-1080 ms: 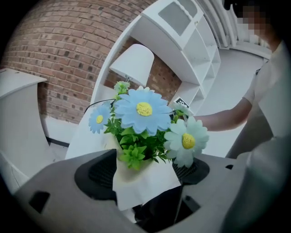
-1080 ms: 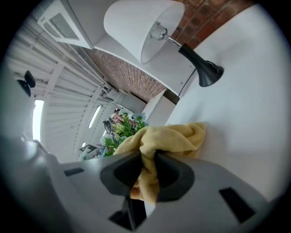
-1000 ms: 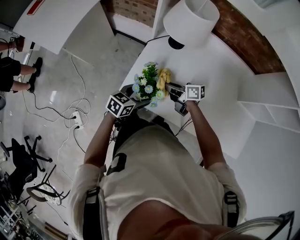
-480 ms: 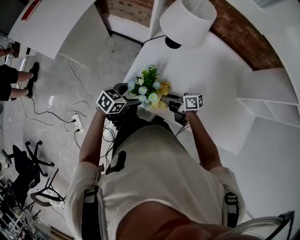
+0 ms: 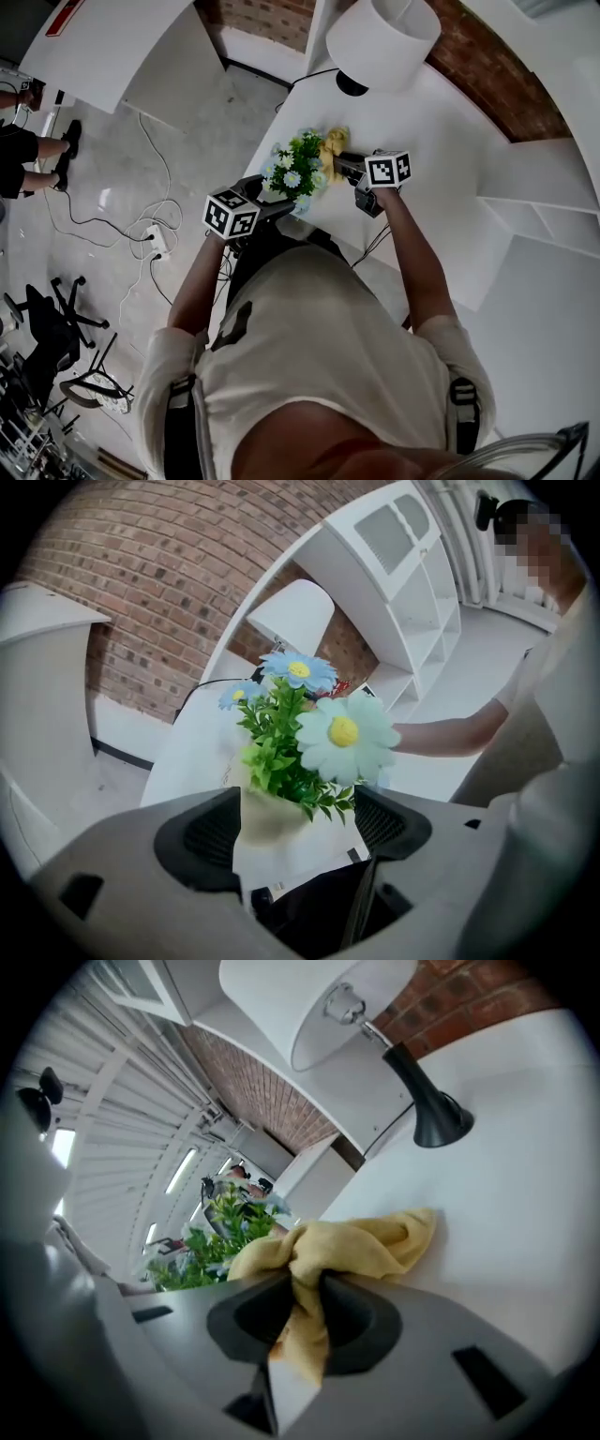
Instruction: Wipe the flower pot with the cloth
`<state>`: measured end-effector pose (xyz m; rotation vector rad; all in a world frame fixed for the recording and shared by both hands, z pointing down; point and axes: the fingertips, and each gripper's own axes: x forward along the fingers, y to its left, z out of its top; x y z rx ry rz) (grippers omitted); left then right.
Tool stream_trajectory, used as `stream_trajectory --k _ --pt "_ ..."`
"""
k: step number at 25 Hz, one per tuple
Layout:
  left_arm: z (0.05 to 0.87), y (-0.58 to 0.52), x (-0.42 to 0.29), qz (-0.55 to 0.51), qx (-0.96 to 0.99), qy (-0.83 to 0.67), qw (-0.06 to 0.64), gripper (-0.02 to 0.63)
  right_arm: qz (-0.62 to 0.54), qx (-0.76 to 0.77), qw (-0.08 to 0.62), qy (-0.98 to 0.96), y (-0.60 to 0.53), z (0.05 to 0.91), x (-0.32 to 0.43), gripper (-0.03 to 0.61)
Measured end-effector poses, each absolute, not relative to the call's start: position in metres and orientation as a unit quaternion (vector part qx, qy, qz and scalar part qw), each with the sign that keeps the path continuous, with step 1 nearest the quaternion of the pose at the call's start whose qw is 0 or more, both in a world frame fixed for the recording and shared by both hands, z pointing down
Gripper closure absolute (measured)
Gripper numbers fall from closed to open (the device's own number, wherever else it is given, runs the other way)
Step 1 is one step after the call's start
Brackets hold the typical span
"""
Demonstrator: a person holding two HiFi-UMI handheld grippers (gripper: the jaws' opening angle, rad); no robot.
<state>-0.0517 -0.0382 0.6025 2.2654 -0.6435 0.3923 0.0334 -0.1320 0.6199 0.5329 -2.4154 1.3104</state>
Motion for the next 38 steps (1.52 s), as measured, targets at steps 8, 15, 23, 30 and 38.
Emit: stream_trajectory --k 8,15,23,30,38 --pt "0.605 -0.045 -0.069 0.174 0.891 -0.218 0.358 0.247 0.524 0.136 0.168 -0.824 -0.063 0.637 0.024 0.506" --pt "0.603 -0.061 -0.066 0.23 0.901 -0.173 0.325 0.247 0.544 0.091 0.181 -0.814 -0.02 0.644 0.019 0.492" --pt "0.602 -0.043 -0.093 0.2 0.882 -0.237 0.355 0.248 0.53 0.199 0.063 -0.822 -0.108 0.601 0.057 0.491" --pt "0.6 -0.033 -0.074 0.196 0.887 -0.226 0.352 0.248 0.54 0.198 0.098 -0.812 -0.092 0.618 0.025 0.492" --pt "0.607 -0.041 -0.069 0.251 0.899 -0.194 0.301 0.247 0.575 0.144 0.104 -0.798 -0.032 0.63 0.012 0.506"
